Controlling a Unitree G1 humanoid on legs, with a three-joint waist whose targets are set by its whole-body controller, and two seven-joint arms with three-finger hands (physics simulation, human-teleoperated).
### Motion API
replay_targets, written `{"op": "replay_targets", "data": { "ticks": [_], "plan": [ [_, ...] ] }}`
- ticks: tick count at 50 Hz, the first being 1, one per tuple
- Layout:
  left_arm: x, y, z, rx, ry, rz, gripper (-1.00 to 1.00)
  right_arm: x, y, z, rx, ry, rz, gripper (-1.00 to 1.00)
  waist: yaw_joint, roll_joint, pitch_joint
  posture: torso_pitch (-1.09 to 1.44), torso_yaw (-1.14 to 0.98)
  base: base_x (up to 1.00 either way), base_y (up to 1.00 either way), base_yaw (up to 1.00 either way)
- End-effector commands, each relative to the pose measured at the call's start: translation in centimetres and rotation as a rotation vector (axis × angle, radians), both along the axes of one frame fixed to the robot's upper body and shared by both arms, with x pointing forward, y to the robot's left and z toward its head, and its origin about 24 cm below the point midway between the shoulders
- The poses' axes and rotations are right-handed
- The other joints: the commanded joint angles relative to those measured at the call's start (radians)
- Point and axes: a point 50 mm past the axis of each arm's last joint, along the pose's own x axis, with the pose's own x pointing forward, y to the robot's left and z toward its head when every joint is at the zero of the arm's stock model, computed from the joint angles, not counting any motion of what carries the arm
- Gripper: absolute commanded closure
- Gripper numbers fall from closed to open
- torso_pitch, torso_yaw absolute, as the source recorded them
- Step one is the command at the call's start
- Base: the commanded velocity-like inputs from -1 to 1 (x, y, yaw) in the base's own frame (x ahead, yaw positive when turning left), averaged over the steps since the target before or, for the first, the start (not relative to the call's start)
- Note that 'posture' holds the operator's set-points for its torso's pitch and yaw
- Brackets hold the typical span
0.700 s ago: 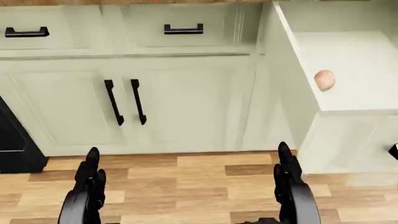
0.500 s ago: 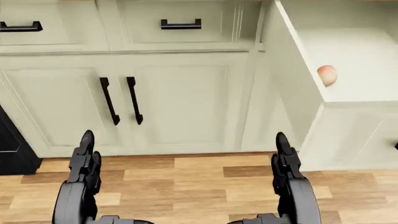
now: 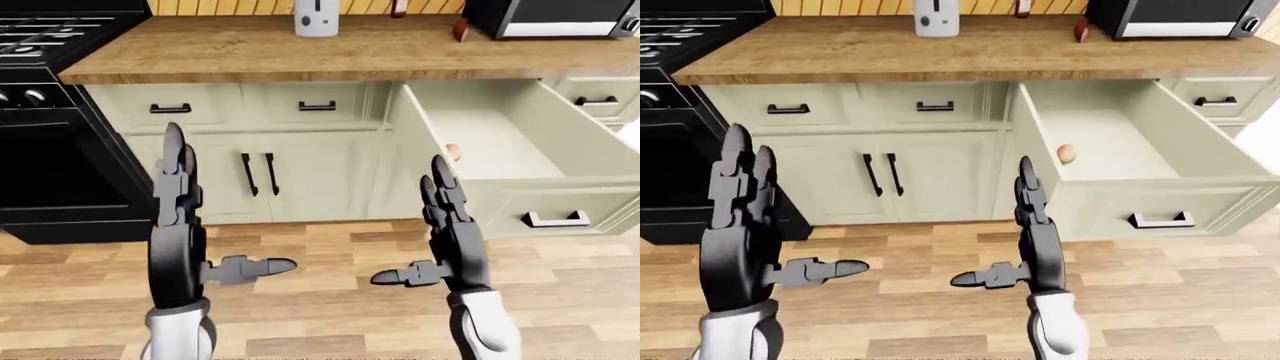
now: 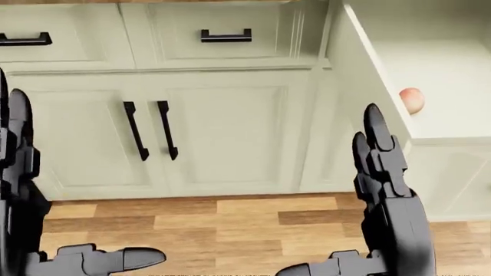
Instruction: Close the right drawer.
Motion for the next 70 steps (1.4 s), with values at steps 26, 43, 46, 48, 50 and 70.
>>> {"op": "replay_targets", "data": {
  "ticks": [26, 43, 46, 48, 50, 70],
  "plan": [
    [-4.4, -0.4, 6.4, 0.28, -0.401, 0.245, -1.0, -6.0, -0.9, 11.4, -0.35, -0.497, -0.29, -1.0, 0.001, -0.005, -0.002, 0.0, 0.0, 0.0, 0.0, 0.0],
    [-7.5, -0.6, 9.0, 0.391, -0.699, 0.482, -1.0, -8.1, -0.2, 12.7, -0.542, -0.702, -0.404, -1.0, -0.003, 0.006, -0.001, 0.0, 0.0, 0.0, 0.0, 0.0],
    [-7.5, -0.5, 9.0, 0.39, -0.694, 0.472, -1.0, -8.2, -1.1, 13.4, -0.462, -0.754, -0.502, -1.0, -0.004, 0.007, -0.003, 0.0, 0.0, 0.0, 0.0, 0.0],
    [-7.5, -0.5, 9.0, 0.39, -0.694, 0.469, -1.0, -8.3, -1.0, 13.4, -0.466, -0.754, -0.495, -1.0, -0.01, 0.012, -0.017, 0.0, 0.0, 0.0, 0.0, -0.09],
    [-7.5, -0.6, 8.9, 0.392, -0.694, 0.468, -1.0, -8.2, -0.9, 13.3, -0.47, -0.745, -0.483, -1.0, -0.007, 0.016, 0.009, 0.0, 0.0, 0.0, 0.0, -0.3],
    [-7.6, -0.6, 8.9, 0.39, -0.698, 0.464, -1.0, -8.3, -0.6, 13.2, -0.469, -0.747, -0.444, -1.0, -0.004, 0.076, 0.035, 0.0, 0.0, 0.0, 0.0, -0.31]
  ]
}}
